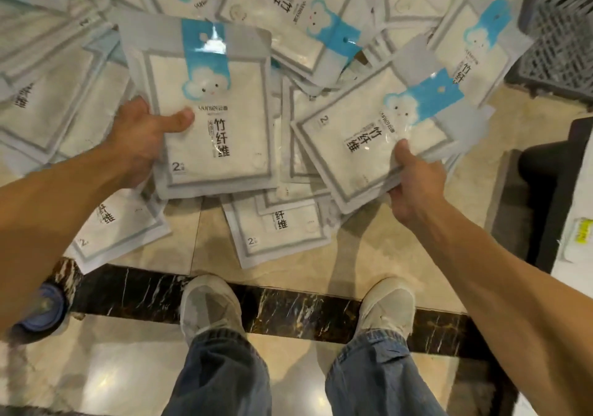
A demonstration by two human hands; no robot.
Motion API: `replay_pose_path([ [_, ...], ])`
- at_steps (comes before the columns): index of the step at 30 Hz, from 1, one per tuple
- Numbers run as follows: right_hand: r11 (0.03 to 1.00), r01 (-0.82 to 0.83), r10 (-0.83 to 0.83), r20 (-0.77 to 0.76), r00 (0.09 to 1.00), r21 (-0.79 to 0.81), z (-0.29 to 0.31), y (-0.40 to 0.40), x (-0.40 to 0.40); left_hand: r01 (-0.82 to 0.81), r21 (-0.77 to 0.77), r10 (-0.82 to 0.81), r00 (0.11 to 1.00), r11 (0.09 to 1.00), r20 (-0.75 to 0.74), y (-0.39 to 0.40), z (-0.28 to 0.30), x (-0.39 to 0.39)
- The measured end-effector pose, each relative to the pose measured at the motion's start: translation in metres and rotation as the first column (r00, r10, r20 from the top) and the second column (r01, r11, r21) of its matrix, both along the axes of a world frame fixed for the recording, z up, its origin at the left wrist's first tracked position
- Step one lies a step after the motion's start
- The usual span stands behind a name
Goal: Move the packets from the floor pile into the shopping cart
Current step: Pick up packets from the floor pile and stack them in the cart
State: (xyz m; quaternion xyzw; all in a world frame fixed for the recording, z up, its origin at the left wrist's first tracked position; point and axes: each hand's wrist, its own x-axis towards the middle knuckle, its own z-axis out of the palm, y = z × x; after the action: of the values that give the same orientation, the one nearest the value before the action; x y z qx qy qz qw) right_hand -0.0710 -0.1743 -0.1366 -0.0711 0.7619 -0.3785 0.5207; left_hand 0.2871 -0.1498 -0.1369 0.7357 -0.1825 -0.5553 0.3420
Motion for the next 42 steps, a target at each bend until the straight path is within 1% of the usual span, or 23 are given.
replay_pose_path([
  [3,0.993,-0.082,0.087,0.047,0.995,-0.09,0.036,-0.016,-0.028,-0.062,-0.065,0.062,0.998,0.996,0.004,-0.013,0.033,-0.002],
  [5,0.986,-0.147,0.153,0.07,0.986,-0.081,0.067,-0.031,-0.038,-0.088,-0.084,0.089,0.996,0.993,0.006,-0.023,0.063,-0.002],
  [7,0.97,-0.232,0.239,0.099,0.966,-0.074,0.105,-0.048,-0.042,-0.104,-0.094,0.103,0.995,0.99,-0.017,-0.034,0.097,0.0],
  [10,0.933,-0.336,0.353,0.148,0.924,-0.127,0.175,-0.074,-0.035,-0.096,-0.103,0.091,0.995,0.99,-0.044,-0.053,0.162,0.004],
  [12,0.908,-0.382,0.409,0.161,0.898,-0.173,0.228,-0.092,-0.027,-0.092,-0.121,0.084,0.994,0.988,-0.071,-0.064,0.209,0.006],
  [15,0.867,-0.438,0.479,0.153,0.864,-0.238,0.309,-0.117,-0.013,-0.113,-0.178,0.102,0.992,0.977,-0.072,-0.081,0.287,0.011],
  [19,0.801,-0.506,0.556,0.082,0.827,-0.321,0.428,-0.144,0.01,-0.153,-0.248,0.135,0.987,0.957,-0.089,-0.097,0.406,0.025],
  [23,0.723,-0.574,0.625,0.01,0.78,-0.383,0.553,-0.159,0.033,-0.181,-0.339,0.167,0.983,0.923,-0.069,-0.098,0.532,0.054],
  [29,0.583,-0.673,0.725,-0.082,0.684,-0.454,0.747,-0.152,0.079,-0.242,-0.426,0.228,0.97,0.872,-0.085,-0.065,0.726,0.107],
  [32,0.521,-0.696,0.747,-0.131,0.652,-0.494,0.832,-0.142,0.109,-0.25,-0.482,0.229,0.968,0.84,-0.104,-0.034,0.813,0.131],
  [34,0.499,-0.685,0.752,-0.128,0.647,-0.531,0.883,-0.131,0.13,-0.264,-0.521,0.244,0.964,0.812,-0.108,-0.011,0.865,0.147],
  [36,0.48,-0.668,0.753,-0.123,0.647,-0.569,0.924,-0.118,0.149,-0.256,-0.556,0.25,0.964,0.791,-0.089,0.012,0.909,0.161],
  [39,0.435,-0.661,0.774,-0.12,0.621,-0.612,0.976,-0.102,0.183,-0.296,-0.619,0.306,0.947,0.728,-0.093,0.053,0.967,0.177],
  [42,0.348,-0.677,0.821,-0.138,0.554,-0.649,1.016,-0.083,0.214,-0.347,-0.654,0.371,0.922,0.672,-0.107,0.098,1.009,0.185],
])
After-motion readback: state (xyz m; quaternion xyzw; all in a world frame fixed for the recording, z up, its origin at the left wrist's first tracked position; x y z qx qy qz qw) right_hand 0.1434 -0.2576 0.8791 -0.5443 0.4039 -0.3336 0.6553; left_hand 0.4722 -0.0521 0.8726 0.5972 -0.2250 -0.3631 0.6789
